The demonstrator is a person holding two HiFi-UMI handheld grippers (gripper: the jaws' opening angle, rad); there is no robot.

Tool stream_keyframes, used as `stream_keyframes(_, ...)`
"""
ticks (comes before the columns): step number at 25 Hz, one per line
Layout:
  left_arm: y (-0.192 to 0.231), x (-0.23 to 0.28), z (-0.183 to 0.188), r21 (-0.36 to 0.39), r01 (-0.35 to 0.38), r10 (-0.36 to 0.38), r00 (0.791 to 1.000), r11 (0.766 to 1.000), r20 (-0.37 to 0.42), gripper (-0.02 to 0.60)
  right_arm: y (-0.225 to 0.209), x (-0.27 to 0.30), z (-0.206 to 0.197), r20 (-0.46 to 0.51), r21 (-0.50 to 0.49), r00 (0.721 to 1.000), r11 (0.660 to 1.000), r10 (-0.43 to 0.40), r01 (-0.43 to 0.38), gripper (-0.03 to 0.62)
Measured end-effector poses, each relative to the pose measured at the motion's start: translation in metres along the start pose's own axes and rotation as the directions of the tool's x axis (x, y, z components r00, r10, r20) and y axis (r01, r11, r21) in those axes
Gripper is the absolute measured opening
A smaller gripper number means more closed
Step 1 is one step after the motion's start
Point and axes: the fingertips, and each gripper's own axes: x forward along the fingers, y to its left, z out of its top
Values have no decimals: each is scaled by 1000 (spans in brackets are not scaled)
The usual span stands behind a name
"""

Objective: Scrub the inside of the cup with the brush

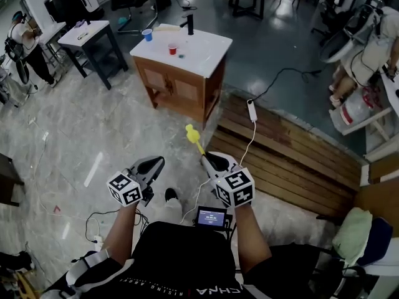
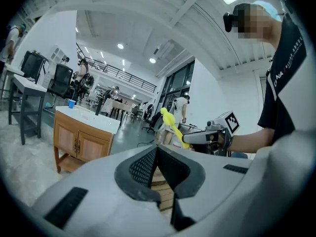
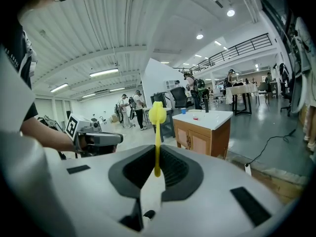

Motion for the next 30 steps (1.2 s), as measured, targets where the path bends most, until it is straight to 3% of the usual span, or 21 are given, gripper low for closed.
stream_keyframes(8, 49, 14, 16, -37, -7, 7, 1000, 999, 9, 3, -20, 41, 19, -28, 13, 1000, 1000, -2, 2, 38)
stream_keyframes(18, 146, 21, 45, -50, 7, -6, 1000, 999, 27, 3, -32, 138, 62, -41, -2, 999, 1000, -8, 8, 38)
stream_keyframes(25, 211, 15, 74, -38, 33, -31, 999, 999, 40, 3, -31, 196, 98, -19, 3, 999, 999, -45, 45, 38)
stream_keyframes(30, 234, 15, 75, -55, 52, -51, 998, 997, 34, 3, -36, 215, 103, -24, 15, 997, 997, -73, 74, 38)
